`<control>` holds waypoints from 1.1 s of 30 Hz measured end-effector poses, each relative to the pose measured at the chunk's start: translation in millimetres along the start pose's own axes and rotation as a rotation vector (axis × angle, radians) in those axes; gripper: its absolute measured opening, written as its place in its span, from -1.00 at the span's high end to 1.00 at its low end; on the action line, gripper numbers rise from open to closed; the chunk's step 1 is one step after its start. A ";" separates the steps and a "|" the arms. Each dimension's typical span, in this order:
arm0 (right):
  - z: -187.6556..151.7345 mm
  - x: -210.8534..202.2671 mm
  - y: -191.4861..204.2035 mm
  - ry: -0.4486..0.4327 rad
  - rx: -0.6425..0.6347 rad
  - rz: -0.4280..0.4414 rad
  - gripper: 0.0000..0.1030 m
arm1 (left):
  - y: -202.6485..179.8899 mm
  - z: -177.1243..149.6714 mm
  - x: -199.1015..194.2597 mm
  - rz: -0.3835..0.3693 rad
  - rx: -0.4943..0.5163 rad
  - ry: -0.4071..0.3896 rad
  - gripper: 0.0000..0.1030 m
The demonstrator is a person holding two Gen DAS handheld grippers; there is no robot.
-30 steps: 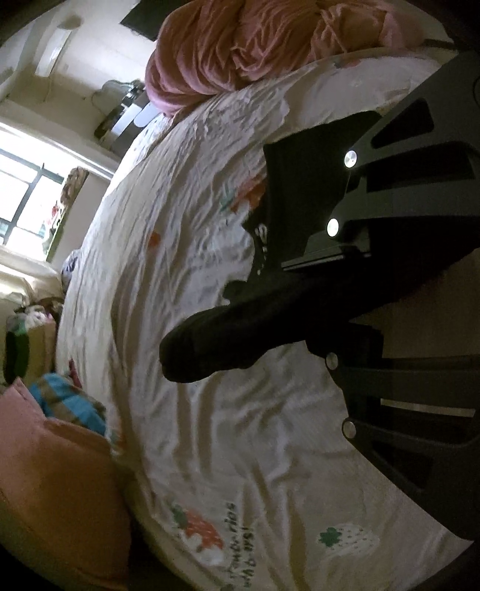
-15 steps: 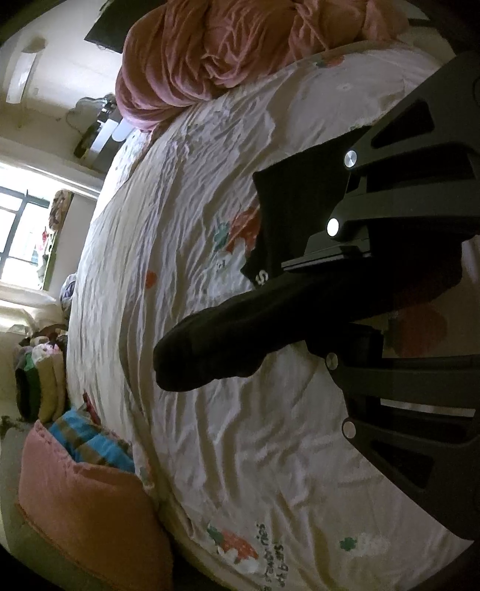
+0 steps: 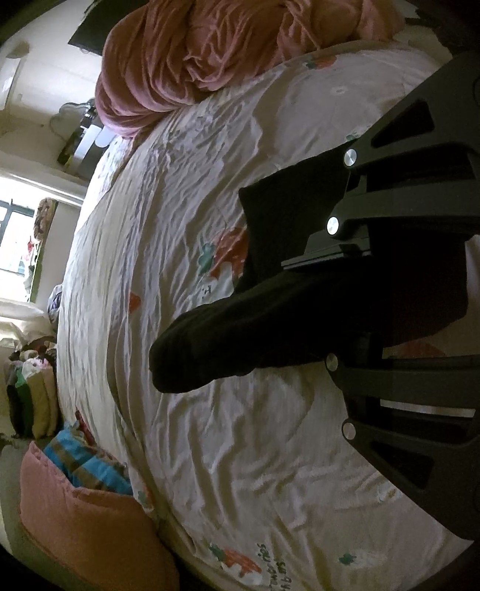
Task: Fold small clothes
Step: 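Fold the held side over toward the sweatshirt middle with the left gripper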
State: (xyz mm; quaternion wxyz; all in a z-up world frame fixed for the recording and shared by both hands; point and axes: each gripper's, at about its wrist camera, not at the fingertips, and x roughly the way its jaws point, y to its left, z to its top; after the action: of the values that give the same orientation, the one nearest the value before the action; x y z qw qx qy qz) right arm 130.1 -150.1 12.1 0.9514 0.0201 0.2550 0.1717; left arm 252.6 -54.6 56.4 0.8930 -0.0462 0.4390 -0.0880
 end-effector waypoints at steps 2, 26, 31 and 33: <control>-2.1 0.2 -4.9 0.011 0.017 -0.001 0.86 | -3.5 0.0 3.5 -0.004 0.002 0.006 0.63; -28.7 10.2 -49.6 0.120 0.160 -0.024 0.83 | -45.0 -5.6 43.0 -0.027 0.055 0.093 0.56; -32.7 12.0 -60.5 0.136 0.203 -0.016 0.83 | -52.9 -5.9 52.2 -0.033 0.059 0.107 0.56; -35.0 11.3 -64.8 0.136 0.220 -0.015 0.82 | -58.1 -6.1 56.0 -0.034 0.068 0.114 0.55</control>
State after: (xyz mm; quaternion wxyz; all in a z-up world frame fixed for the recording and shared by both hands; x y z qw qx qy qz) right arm 142.6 -209.0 -31.8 0.9252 0.1108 0.3364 0.1365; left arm 274.6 -122.7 18.5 0.8660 -0.0184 0.4849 -0.1206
